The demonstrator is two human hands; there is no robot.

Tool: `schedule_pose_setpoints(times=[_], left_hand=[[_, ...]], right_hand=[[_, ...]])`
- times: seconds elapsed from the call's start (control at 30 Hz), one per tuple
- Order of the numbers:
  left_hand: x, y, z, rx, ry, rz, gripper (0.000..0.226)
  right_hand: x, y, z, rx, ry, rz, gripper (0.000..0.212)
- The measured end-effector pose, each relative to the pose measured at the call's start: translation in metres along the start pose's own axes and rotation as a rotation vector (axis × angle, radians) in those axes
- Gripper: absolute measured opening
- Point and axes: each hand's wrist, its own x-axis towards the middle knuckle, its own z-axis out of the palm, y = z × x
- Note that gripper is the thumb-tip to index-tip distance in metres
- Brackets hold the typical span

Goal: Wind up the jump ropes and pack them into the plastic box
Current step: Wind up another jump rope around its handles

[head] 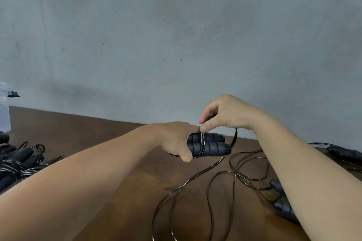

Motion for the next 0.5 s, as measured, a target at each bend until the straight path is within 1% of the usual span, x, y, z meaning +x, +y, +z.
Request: schedule_pose_setpoints(times=[0.07, 0.13, 0.17, 0.23, 0.33, 0.37, 0.4, 0.5], left_hand=[[-0.001, 0.002, -0.005, -0.065, -0.011, 0.02, 0.053], [-0.002, 0.001, -0.01, -0.177, 0.004, 0.037, 0.047], [-0.002, 0.0, -0.01, -0.231, 0.002, 0.043, 0.049], [-0.002, -0.002, -0.008, -0.348, -0.02, 0.044, 0.058], [0.0, -0.007, -0.003, -0.574, -0.033, 0.092, 0.064], [0.002, -0.008, -0.002, -0.643, -0.014, 0.099, 0.064], [0.005, -0.009, -0.003, -0.702, 0.021, 0.088, 0.062], [0.014, -0.016, -0.005, -0.793, 0.126, 0.012, 0.051]], right_hand=[[0.008, 0.017, 0.006, 0.216, -0.038, 0.015, 0.015], [0.013, 0.037, 0.014, 0.562, -0.053, 0.058, 0.008], [0.015, 0.044, 0.018, 0.733, -0.059, 0.088, 0.007], [0.018, 0.059, 0.03, 0.99, -0.076, 0.131, 0.008], [0.026, 0.073, 0.053, 1.37, -0.115, 0.125, 0.004], [0.028, 0.073, 0.061, 1.443, -0.125, 0.103, 0.004], [0.032, 0.071, 0.067, 1.46, -0.117, 0.086, 0.01], [0.04, 0.055, 0.085, 1.402, -0.021, 0.131, 0.015]])
